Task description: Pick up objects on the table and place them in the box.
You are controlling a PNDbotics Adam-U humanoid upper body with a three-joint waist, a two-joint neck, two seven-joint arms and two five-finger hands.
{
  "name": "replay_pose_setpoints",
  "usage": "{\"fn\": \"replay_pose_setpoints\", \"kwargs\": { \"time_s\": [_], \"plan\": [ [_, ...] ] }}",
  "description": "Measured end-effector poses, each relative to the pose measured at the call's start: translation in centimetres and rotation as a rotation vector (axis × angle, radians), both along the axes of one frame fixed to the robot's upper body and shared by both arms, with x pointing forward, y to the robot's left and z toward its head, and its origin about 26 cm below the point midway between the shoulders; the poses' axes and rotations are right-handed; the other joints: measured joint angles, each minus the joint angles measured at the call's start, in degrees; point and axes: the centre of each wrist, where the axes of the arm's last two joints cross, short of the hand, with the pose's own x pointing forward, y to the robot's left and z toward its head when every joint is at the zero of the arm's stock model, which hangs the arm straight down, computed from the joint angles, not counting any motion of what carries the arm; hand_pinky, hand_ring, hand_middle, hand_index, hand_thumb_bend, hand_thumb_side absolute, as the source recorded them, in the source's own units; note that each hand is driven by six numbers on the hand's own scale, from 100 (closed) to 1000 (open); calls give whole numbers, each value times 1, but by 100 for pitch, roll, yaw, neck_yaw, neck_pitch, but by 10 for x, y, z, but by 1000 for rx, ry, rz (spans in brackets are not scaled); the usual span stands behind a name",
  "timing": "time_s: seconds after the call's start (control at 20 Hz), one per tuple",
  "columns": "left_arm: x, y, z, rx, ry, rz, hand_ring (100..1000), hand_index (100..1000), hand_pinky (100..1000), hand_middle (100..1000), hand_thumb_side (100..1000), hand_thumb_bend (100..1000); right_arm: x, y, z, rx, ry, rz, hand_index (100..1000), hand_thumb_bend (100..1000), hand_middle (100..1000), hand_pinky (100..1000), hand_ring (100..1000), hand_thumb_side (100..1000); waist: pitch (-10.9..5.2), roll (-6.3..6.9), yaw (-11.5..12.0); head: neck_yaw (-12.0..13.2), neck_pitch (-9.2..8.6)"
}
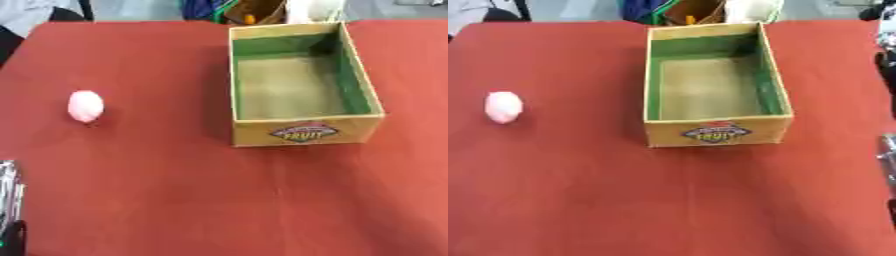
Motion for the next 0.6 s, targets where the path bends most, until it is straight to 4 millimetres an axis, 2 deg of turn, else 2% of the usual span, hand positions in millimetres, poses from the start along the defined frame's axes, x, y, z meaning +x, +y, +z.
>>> {"fn": "replay_pose_setpoints", "kwargs": {
  "time_s": [0.6],
  "plan": [
    [0, 4, 4, 24, 4, 33, 465, 597, 532, 416, 687, 100, 0, 0, -1, -1, 4, -3, 784, 100, 565, 533, 638, 452, -6, 4, 1, -5, 15]
  ]
}}
